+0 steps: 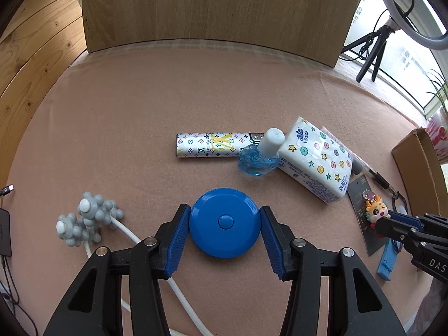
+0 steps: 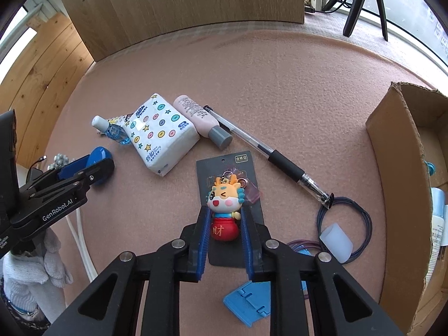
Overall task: Organize objects
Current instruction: 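Grasp the blue tape measure with the left tool while the right tool grasps the dragon figurine, then drop the tape measure into the box with the left tool while the right tool drops the figurine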
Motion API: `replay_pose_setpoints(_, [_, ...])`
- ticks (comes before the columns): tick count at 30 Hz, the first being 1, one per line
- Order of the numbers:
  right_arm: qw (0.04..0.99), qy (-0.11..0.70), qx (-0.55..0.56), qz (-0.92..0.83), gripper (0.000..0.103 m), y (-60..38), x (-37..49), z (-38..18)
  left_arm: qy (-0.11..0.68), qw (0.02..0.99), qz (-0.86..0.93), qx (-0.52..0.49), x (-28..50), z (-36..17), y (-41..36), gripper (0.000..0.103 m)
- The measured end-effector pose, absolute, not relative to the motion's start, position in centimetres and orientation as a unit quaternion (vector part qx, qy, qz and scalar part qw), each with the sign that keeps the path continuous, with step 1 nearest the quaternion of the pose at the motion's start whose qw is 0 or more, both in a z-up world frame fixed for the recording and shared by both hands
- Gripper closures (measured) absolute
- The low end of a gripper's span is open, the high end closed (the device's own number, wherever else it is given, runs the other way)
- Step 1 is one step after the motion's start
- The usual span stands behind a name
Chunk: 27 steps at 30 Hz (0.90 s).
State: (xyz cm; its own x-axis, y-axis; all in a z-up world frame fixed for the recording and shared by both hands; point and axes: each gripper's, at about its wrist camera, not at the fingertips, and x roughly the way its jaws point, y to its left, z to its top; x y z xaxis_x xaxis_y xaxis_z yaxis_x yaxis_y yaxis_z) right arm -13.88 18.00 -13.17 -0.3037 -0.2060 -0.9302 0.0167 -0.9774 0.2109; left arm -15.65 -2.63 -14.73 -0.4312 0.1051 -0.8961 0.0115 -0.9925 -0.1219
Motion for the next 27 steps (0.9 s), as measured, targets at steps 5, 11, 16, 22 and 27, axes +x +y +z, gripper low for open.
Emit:
replay_pose_setpoints(5, [0.072, -0.1, 0.576, -0.808, 0.087, 19.3, -12.0, -12.3, -0.06, 0.036, 0.846, -0.529, -13.7, -14.1, -1.8, 0.049])
replay_pose_setpoints(11, [0.068, -0.115, 0.558, -0.819, 0.087, 21.1, -9.8, -10.8, -0.062, 0.053, 0.851, -0.52, -12.0, -12.7, 0.2, 0.049])
replay_pose_setpoints(16, [0.06, -0.124, 0.53, -0.837, 0.087, 22.6, -8.0, -8.4, -0.058, 0.077, 0.857, -0.506, -11.7, -10.9, 2.9, 0.049])
replay_pose_setpoints(22, [0.044, -0.126, 0.496, -0.858, 0.087, 25.4, -5.5, -5.1, -0.048, 0.115, 0.864, -0.488, -11.9, -8.5, 7.3, 0.049])
replay_pose_setpoints(27, [0.018, -0.136, 0.477, -0.868, 0.087, 28.9, -3.6, -3.2, -0.036, 0.15, 0.868, -0.471, -12.4, -6.6, 11.5, 0.049])
